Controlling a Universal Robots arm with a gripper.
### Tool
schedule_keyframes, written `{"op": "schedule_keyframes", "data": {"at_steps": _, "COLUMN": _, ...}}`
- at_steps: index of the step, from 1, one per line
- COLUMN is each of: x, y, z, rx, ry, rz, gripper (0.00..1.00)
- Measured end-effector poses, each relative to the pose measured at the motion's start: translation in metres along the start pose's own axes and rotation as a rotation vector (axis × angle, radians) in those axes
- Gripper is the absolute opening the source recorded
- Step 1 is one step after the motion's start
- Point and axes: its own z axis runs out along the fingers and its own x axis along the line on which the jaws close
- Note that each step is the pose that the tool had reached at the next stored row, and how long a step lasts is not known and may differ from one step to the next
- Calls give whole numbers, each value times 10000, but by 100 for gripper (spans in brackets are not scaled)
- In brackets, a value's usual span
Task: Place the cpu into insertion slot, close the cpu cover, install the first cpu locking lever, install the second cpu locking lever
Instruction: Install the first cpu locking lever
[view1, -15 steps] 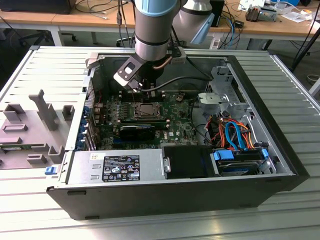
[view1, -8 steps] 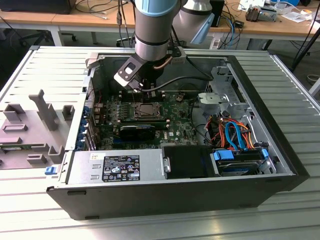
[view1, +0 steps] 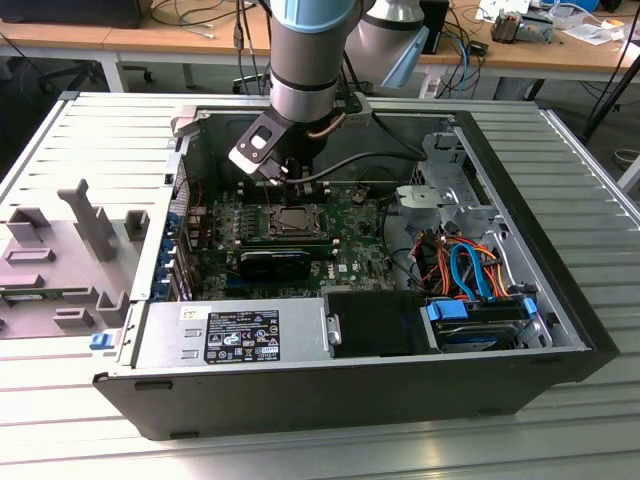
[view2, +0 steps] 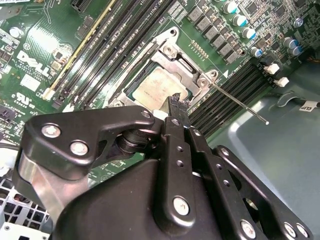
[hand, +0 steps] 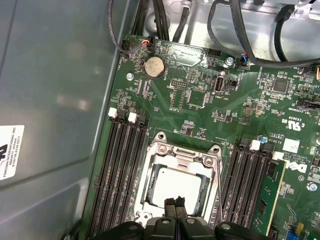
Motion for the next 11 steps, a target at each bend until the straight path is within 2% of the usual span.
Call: {"op": "schedule_keyframes", "data": {"at_steps": 11, "x": 0, "y": 0, "z": 0, "rx": 32, "ry": -5, "rz": -284, "gripper": 11}}
